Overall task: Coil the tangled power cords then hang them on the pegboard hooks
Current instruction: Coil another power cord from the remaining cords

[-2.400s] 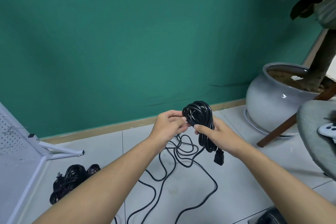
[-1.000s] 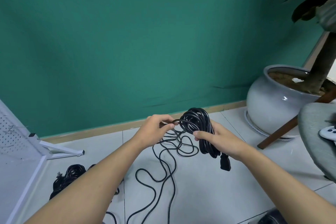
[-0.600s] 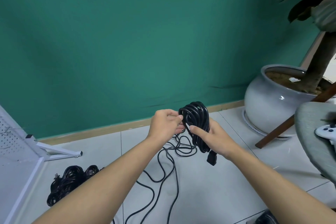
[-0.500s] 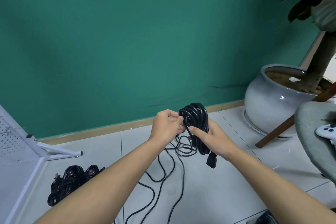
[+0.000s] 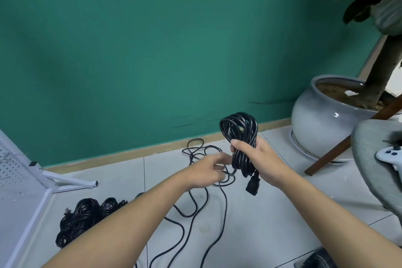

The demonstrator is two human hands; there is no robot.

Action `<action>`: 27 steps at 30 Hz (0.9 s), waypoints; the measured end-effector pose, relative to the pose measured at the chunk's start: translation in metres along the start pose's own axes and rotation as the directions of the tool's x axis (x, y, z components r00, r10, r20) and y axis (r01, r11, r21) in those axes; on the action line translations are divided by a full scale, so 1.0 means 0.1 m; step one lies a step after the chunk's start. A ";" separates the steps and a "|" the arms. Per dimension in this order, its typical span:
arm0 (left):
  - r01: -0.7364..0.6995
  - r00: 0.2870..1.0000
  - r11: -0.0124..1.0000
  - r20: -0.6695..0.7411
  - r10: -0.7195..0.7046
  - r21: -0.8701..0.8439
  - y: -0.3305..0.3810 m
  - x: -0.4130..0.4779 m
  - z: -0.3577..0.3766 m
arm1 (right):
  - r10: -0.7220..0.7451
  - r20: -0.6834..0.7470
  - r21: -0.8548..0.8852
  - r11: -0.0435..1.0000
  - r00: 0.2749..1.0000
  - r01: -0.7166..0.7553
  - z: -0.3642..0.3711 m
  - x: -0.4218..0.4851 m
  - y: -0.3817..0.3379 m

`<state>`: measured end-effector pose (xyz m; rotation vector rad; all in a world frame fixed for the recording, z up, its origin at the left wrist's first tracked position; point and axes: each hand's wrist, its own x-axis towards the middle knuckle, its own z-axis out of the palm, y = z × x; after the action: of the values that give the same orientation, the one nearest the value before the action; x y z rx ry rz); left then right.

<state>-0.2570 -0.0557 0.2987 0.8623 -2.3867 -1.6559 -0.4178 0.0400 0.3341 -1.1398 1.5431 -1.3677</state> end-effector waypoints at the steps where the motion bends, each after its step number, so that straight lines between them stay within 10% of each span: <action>1: -0.028 0.998 0.993 0.063 0.021 0.115 -0.01 -0.01 0.05 | 0.007 0.003 0.029 1.000 1.000 -0.007 -0.01 0.00 -0.01; 9: -0.041 0.999 0.802 0.006 0.047 0.596 -0.33 0.06 -0.14 | -0.013 -0.147 -0.077 0.997 0.989 0.001 -0.09 0.03 0.02; 14: -0.187 0.951 0.811 -0.104 0.291 0.555 -0.23 0.02 -0.35 | 0.004 -0.239 -0.358 0.929 0.971 -0.092 -0.26 0.09 0.15; 19: -0.364 0.772 0.727 -0.248 0.585 0.582 0.13 -0.06 -0.44 | 0.077 -0.030 -0.327 0.941 0.997 -0.082 -0.13 0.06 0.13; 27: -0.399 0.708 0.808 -0.414 0.571 0.433 0.29 -0.18 -0.46 | 0.116 0.309 -0.212 0.976 0.944 -0.051 0.08 -0.09 -0.07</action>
<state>-0.2352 -0.0779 0.3469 0.5332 -2.2172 -0.7199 -0.4067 0.0465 0.3401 -1.3298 1.4943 -0.9297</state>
